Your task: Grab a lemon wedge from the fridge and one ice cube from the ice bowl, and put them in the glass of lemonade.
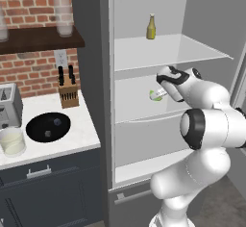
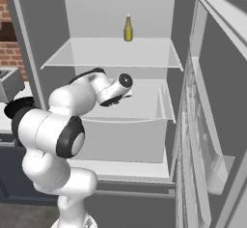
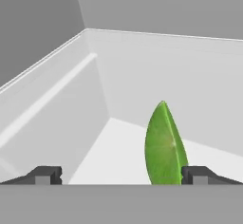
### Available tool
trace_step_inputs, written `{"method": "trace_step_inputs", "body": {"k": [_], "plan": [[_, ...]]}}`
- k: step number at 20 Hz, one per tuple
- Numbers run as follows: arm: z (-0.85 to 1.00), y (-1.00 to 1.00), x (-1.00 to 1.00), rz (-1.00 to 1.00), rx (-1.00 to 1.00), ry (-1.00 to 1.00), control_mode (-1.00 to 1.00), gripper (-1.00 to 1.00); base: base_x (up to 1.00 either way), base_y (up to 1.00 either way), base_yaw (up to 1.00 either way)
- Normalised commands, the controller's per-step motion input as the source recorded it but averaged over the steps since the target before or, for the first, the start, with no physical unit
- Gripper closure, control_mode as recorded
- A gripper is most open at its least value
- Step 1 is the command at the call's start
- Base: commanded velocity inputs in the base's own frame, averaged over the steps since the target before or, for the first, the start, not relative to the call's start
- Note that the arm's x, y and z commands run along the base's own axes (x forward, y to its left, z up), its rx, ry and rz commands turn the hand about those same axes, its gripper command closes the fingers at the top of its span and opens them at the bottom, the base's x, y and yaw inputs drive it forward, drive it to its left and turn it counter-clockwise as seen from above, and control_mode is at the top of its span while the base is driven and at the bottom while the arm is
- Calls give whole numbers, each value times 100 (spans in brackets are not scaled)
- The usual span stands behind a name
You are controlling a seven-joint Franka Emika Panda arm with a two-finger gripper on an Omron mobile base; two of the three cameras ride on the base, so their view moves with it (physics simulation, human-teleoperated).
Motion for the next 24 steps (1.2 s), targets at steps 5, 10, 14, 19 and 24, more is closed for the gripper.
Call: {"method": "trace_step_inputs", "body": {"k": [5, 10, 14, 19, 24], "plan": [[0, 0, 21, 0, 0, 0, -100, -100, 0, 0, 0], [-14, 0, 4, 0, 0, 0, -100, -100, 0, 0, 0], [-22, 0, 0, -2, 0, 0, -100, -100, 0, 0, 0], [-17, 0, 0, -1, 0, 0, -100, -100, 0, 0, 0], [-4, 0, 4, -3, 0, 0, -100, -100, 0, 0, 0]]}}
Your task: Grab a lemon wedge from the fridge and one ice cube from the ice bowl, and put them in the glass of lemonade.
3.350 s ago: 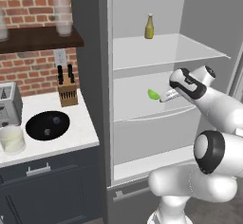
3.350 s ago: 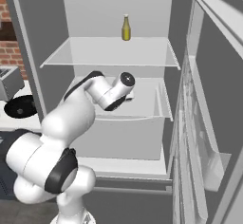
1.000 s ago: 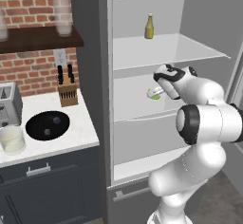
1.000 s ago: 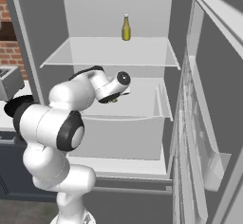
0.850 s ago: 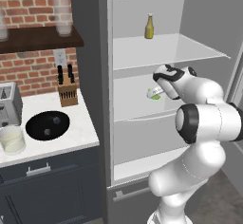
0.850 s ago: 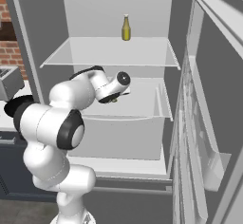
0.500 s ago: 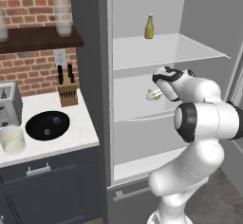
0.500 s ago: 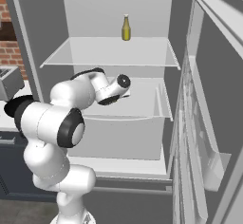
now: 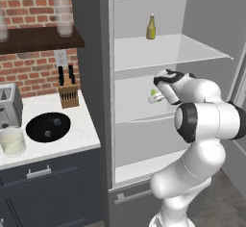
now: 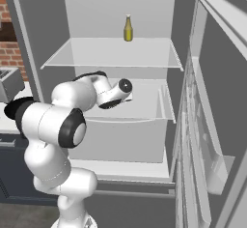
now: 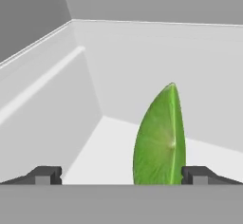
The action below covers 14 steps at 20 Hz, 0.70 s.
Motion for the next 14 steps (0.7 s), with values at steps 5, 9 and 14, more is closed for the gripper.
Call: {"method": "trace_step_inputs", "body": {"k": [5, 9, 14], "plan": [[0, 0, 0, -5, 0, 0, -100, -100, 0, 0, 0], [0, 1, 7, -10, 0, 0, -100, -100, 0, 0, 0], [0, 0, 7, -15, 0, 0, -100, -100, 0, 0, 0]]}}
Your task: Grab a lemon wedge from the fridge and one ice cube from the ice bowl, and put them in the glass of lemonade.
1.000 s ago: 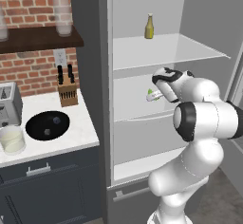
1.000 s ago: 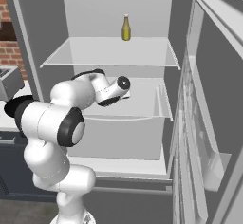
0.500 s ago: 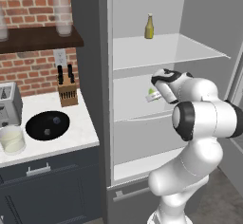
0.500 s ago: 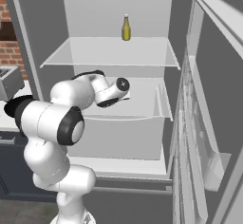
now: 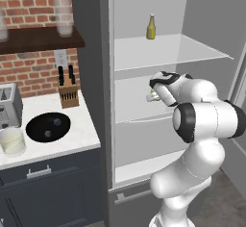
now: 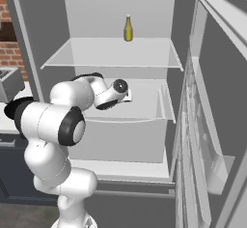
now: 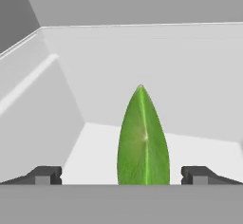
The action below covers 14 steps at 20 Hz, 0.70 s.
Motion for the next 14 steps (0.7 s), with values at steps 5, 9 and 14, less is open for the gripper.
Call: {"method": "trace_step_inputs", "body": {"k": [5, 9, 14], "plan": [[0, 0, 0, -9, 0, 0, -100, -100, 0, 0, 0], [0, 0, 0, -1, 0, 0, -100, -100, 0, 0, 0], [0, 1, 1, 0, 0, 0, -100, -100, 0, 0, 0]]}}
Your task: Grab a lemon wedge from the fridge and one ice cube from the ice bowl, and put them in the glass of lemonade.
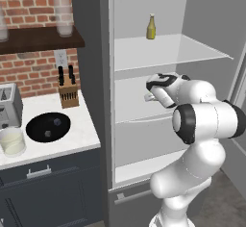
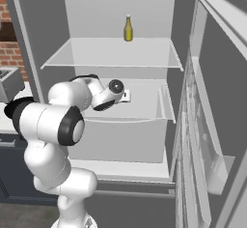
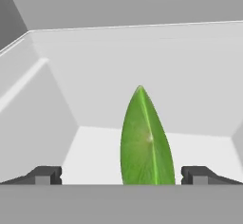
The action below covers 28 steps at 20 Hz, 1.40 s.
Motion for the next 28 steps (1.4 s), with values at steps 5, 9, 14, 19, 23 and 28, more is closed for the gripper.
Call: {"method": "trace_step_inputs", "body": {"k": [5, 9, 14, 19, 23, 28], "plan": [[1, 0, 1, 0, 0, 0, -100, -100, 0, 0, 0], [4, 0, 2, 0, 0, 0, -100, -100, 0, 0, 0], [0, 0, 14, 0, 0, 0, -100, -100, 0, 0, 0], [0, 0, 10, 0, 0, 0, -100, -100, 0, 0, 0], [-4, 0, 8, 0, 0, 0, -100, -100, 0, 0, 0], [-10, 0, 2, 0, 0, 0, -100, -100, 0, 0, 0]]}}
